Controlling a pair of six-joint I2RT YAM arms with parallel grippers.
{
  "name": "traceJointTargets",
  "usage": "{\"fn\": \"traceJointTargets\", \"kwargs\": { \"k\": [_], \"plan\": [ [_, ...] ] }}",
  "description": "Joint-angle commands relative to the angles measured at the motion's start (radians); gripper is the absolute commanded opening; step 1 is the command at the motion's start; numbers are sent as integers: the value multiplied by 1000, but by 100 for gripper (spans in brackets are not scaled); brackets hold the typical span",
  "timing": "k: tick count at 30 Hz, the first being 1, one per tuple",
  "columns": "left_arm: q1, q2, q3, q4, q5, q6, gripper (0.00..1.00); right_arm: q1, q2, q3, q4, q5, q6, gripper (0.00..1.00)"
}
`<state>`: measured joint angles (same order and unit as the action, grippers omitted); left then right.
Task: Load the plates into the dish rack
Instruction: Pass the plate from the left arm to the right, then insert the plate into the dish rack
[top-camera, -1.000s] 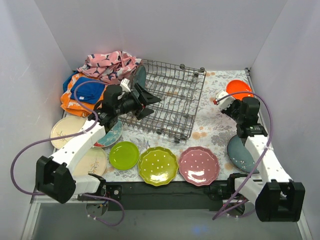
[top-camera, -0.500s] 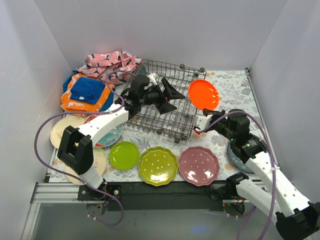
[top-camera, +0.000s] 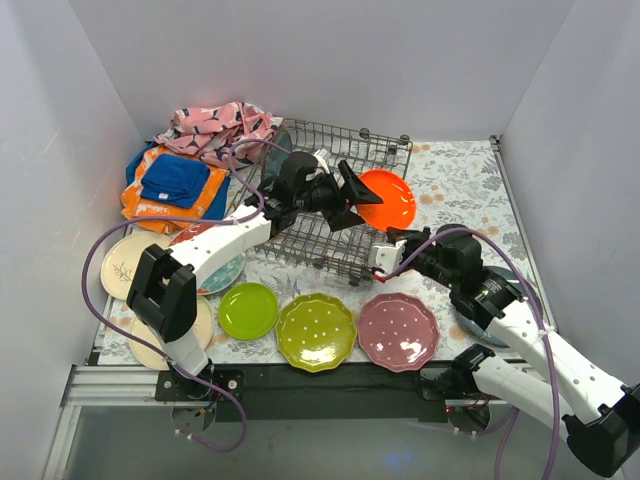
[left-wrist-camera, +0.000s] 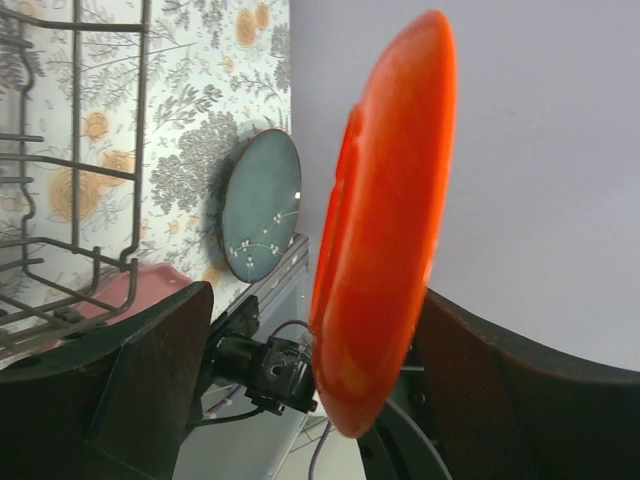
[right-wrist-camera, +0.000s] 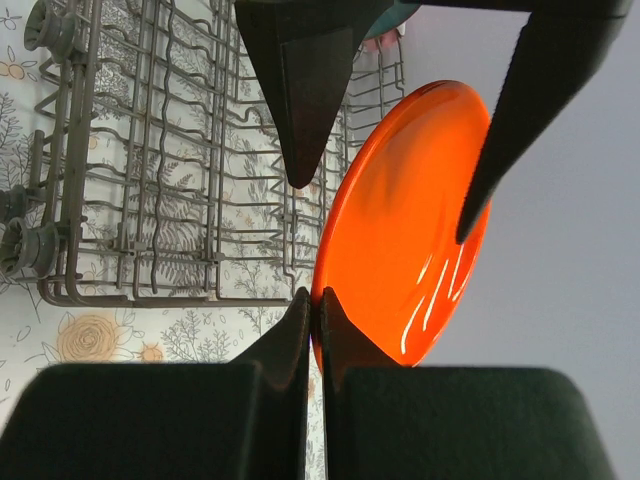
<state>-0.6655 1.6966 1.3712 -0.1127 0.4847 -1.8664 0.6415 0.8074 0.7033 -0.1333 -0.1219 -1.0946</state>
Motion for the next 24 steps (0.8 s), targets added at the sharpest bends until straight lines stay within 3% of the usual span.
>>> {"fn": "traceJointTargets", "kwargs": {
  "k": [1,3,4,6,7,8,9,11,12,15,18,24],
  "plan": [
    [-2,-25,51,-96,-67,58,71,32,-11,21,54,30,16,1],
    [-3,-9,80,-125,-81,85,61,49,-7,21,54,44,19,1],
    [-3,-5,89,-137,-80,95,44,52,-4,21,52,47,21,1],
    [-3,5,114,-168,-86,122,26,55,6,22,51,44,36,1],
    [-3,5,118,-177,-87,130,7,58,10,27,38,36,44,1],
    [-2,2,120,-182,-92,141,0,61,16,31,22,27,56,1],
    [-3,-3,121,-185,-107,160,0,64,19,38,3,-2,64,4],
    [-3,-28,120,-199,-133,190,0,67,27,59,-50,-30,84,22],
    [-3,-37,120,-211,-174,229,0,69,27,67,-60,-48,119,46],
    [0,-101,109,-266,-265,292,0,69,32,94,-87,-48,230,79],
    [15,-192,59,-303,-395,380,0,66,16,108,-123,-76,313,88],
    [81,-316,-3,-343,-616,582,0,-5,-7,85,-123,-90,478,96]
  ]
}}
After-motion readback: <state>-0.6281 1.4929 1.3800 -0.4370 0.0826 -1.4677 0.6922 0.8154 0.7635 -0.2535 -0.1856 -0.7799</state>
